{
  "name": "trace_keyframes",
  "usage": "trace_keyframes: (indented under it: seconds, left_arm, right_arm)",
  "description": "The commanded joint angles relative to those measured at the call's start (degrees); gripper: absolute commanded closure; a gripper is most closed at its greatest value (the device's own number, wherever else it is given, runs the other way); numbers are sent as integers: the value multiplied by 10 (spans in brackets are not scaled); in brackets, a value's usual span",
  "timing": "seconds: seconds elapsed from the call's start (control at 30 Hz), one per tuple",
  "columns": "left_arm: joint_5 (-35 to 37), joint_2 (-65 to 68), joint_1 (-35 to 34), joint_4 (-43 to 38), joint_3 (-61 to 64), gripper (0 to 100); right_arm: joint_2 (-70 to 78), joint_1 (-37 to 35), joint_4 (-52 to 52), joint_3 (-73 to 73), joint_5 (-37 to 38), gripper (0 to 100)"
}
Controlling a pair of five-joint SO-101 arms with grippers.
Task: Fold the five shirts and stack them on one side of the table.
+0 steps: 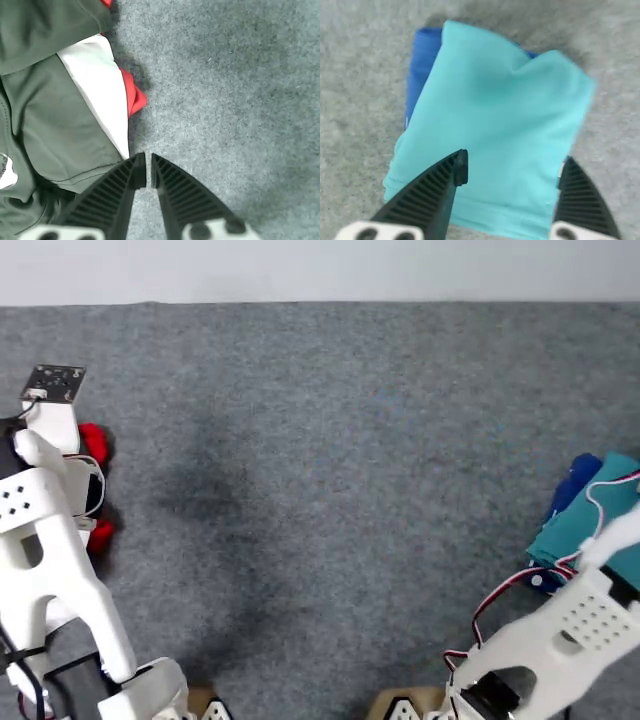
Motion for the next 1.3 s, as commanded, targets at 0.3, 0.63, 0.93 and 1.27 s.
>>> trace_keyframes:
  seconds: [0.3,0.63,0.93,1.27]
  left_arm:
    - [0,-19,4,13,-1,974]
    - [-1,-19,4,13,-1,974]
    - [-1,-22,4,13,-1,974]
    - [0,-25,4,13,-5,974]
  right_arm:
    - [117,-4,22,55,-7,988]
    - [62,-42,-73,-64,-6,990]
    - [233,-89,-327,-75,-6,990]
    - [194,-153,-80,-316,-7,990]
